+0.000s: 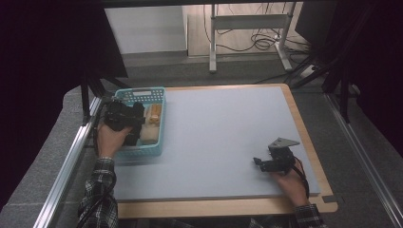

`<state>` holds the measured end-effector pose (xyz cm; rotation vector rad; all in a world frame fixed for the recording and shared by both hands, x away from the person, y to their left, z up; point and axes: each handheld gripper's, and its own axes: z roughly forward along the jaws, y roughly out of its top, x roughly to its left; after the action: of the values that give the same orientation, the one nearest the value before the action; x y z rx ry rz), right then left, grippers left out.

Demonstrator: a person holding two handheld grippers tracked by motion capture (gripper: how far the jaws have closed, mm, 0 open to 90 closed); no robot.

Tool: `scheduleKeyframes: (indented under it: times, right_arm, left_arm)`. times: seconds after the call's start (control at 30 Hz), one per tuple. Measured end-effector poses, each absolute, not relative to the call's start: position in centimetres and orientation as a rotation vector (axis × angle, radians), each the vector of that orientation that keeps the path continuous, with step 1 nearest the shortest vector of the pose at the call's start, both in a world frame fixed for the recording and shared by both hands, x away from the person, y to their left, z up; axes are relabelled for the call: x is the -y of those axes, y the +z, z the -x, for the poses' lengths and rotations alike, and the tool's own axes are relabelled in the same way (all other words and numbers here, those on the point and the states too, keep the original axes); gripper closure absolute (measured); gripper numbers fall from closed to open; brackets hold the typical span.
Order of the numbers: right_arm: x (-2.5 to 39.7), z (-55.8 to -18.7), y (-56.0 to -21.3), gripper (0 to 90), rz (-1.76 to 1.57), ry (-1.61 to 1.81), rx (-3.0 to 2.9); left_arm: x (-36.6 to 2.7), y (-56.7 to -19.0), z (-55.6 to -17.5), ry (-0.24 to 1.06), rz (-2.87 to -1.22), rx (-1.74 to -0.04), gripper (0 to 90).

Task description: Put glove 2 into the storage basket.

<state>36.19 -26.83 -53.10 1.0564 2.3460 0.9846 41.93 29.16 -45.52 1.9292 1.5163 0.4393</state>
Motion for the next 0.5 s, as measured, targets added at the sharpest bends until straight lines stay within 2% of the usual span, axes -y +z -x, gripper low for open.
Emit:
scheduleKeyframes:
  times: [0.5]
  right_arm:
    - [26.8,-36.2,-53.1,17.5,-1.055,0.984,-2.346]
  left_arm:
    - [-28.1,-44.8,-40.6,0.489,-1.942,-1.446,0.0]
